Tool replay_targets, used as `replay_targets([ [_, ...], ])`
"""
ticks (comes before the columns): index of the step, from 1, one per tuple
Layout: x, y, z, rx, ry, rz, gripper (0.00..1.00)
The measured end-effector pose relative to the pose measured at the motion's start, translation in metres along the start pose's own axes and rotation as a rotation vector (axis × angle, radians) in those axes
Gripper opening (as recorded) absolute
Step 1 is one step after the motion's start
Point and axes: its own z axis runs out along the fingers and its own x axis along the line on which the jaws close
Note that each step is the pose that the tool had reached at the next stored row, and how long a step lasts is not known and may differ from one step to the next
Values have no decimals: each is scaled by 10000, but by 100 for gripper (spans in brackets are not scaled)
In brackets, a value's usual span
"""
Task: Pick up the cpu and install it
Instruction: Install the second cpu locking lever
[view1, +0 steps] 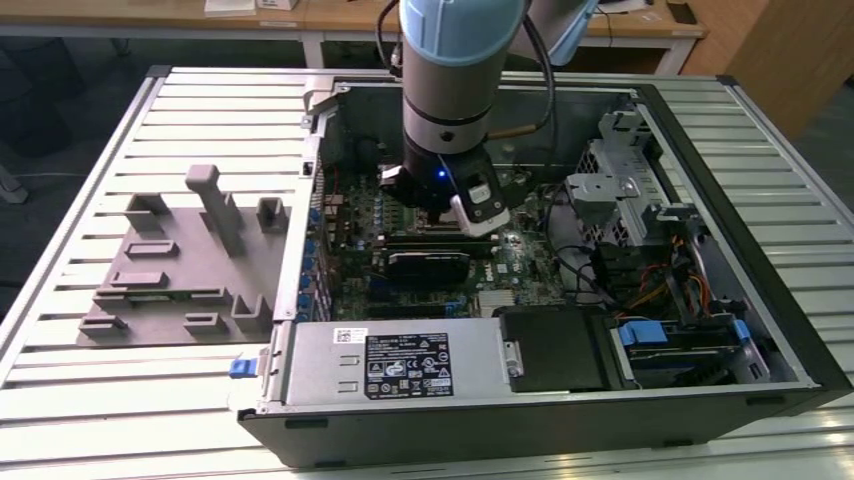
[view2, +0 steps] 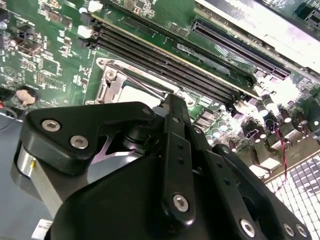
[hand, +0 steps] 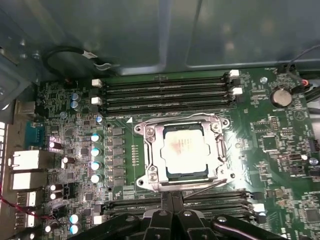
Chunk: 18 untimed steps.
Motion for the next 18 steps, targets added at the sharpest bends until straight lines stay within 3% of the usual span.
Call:
replay_targets([
  [5,62,-20,52,-48,6,2,11],
  [9,78,-56,91,-184,19,3,11],
  [13,91,-96,114,-430,44,9,11],
  [14,98,-111,122,-598,59,11,11],
  [15,101,-122,126,-683,67,11,11],
  [18,108,-158,152,-793,79,14,11],
])
